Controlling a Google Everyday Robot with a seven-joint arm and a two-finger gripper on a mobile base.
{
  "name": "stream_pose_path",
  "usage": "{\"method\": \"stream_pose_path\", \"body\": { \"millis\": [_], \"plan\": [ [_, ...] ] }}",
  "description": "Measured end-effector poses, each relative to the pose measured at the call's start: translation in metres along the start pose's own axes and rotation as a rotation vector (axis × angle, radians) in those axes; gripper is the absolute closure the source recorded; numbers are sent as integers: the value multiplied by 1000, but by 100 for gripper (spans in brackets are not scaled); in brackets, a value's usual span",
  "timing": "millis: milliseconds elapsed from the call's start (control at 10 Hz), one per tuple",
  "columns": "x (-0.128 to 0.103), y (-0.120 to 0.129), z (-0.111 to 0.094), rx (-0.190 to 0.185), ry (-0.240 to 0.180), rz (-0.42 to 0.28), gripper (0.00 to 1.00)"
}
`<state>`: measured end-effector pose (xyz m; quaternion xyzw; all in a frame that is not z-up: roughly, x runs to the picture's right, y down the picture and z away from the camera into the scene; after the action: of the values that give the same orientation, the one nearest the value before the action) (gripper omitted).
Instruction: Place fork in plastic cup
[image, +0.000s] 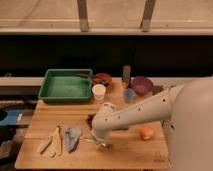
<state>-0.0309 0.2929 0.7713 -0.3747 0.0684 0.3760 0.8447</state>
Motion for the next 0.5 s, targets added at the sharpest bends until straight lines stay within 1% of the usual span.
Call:
{"method": "stream_pose_path", "body": {
  "millis": [200, 300, 400, 500],
  "plan": [
    [0, 1, -3, -2, 1, -3, 94],
    [0, 1, -3, -3, 1, -3, 99],
    [1, 1, -2, -2, 1, -2, 100],
    [-1, 2, 2, 0, 12, -1, 100]
  ]
}}
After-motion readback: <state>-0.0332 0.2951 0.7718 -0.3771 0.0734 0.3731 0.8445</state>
